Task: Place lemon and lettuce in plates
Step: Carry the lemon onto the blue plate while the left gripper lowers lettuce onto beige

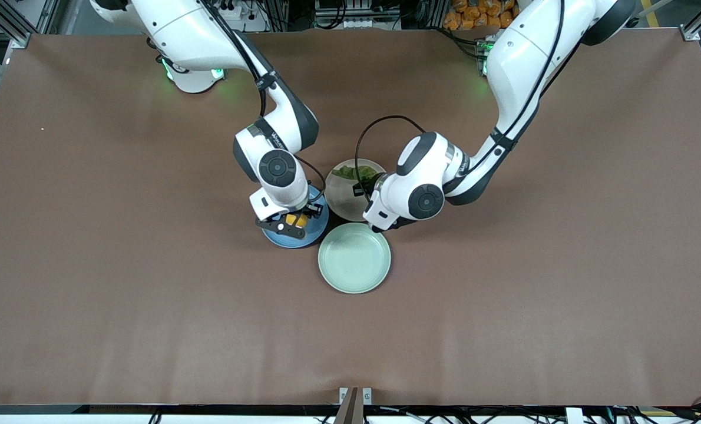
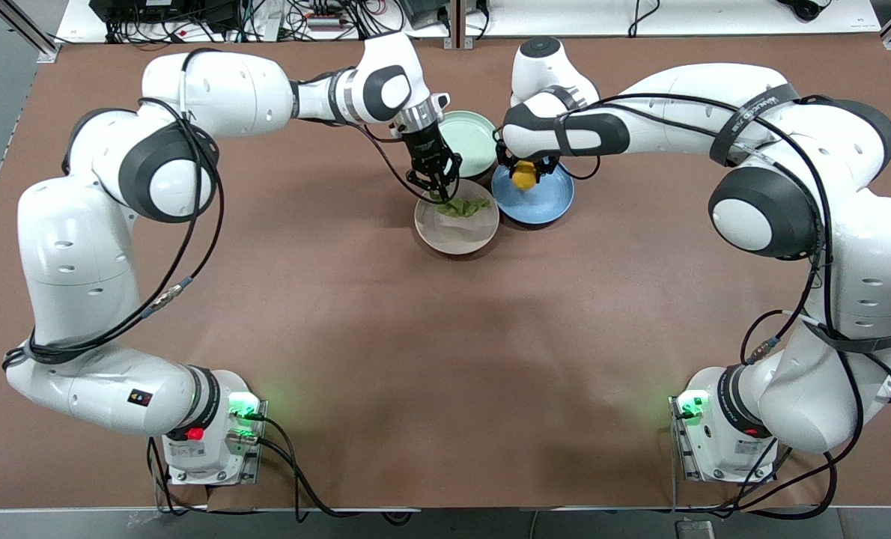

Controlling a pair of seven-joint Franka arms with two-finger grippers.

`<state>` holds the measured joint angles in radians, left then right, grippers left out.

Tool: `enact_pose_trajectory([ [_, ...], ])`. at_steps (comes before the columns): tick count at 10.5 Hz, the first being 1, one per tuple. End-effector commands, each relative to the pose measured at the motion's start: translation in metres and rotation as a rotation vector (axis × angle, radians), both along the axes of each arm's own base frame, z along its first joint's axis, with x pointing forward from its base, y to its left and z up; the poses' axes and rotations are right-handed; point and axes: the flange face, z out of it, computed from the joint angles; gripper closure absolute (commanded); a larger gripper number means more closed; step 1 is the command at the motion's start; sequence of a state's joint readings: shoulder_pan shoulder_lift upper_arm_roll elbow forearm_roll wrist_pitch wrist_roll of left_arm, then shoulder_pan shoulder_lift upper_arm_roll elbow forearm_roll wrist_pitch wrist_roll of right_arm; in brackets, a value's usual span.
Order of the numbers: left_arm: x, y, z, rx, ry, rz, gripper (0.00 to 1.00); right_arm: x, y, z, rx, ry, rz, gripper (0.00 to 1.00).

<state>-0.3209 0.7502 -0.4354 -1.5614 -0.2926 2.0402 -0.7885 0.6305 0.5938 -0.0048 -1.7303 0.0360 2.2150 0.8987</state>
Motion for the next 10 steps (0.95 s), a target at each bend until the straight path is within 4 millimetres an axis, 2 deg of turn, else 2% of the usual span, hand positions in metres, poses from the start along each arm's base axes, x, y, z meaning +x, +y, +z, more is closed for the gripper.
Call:
enact_pose_trajectory([
  [1, -0.005, -0.005, -0.003, 0.019, -0.015, 0.008, 1.00, 0.001, -0.003, -0.001, -0.001, -0.006, -0.014, 0.27],
  [2, -0.005, -0.007, -0.005, 0.013, -0.027, 0.015, 1.00, 0.007, -0.009, 0.001, 0.001, -0.009, -0.028, 0.00],
  [4, -0.006, -0.006, -0.019, 0.013, -0.026, 0.027, 1.00, 0.020, -0.015, 0.014, 0.011, -0.026, -0.040, 0.00],
  [5, -0.004, -0.005, -0.018, 0.013, -0.028, 0.029, 0.87, 0.028, -0.019, 0.025, 0.021, -0.040, -0.043, 0.00],
  [6, -0.004, -0.005, -0.018, 0.012, -0.031, 0.026, 0.57, 0.039, -0.029, 0.042, 0.021, -0.037, -0.056, 0.00],
  [7, 0.000, -0.001, -0.015, 0.010, -0.036, 0.032, 0.15, 0.053, -0.038, 0.069, 0.009, -0.009, -0.050, 0.00],
  [8, 0.008, 0.007, -0.012, 0.011, -0.049, 0.039, 0.00, 0.066, -0.042, 0.101, 0.000, 0.009, -0.073, 0.00],
  [10, 0.026, 0.025, 0.006, 0.037, -0.110, 0.023, 0.00, 0.082, -0.055, 0.157, -0.008, 0.013, -0.079, 0.00],
])
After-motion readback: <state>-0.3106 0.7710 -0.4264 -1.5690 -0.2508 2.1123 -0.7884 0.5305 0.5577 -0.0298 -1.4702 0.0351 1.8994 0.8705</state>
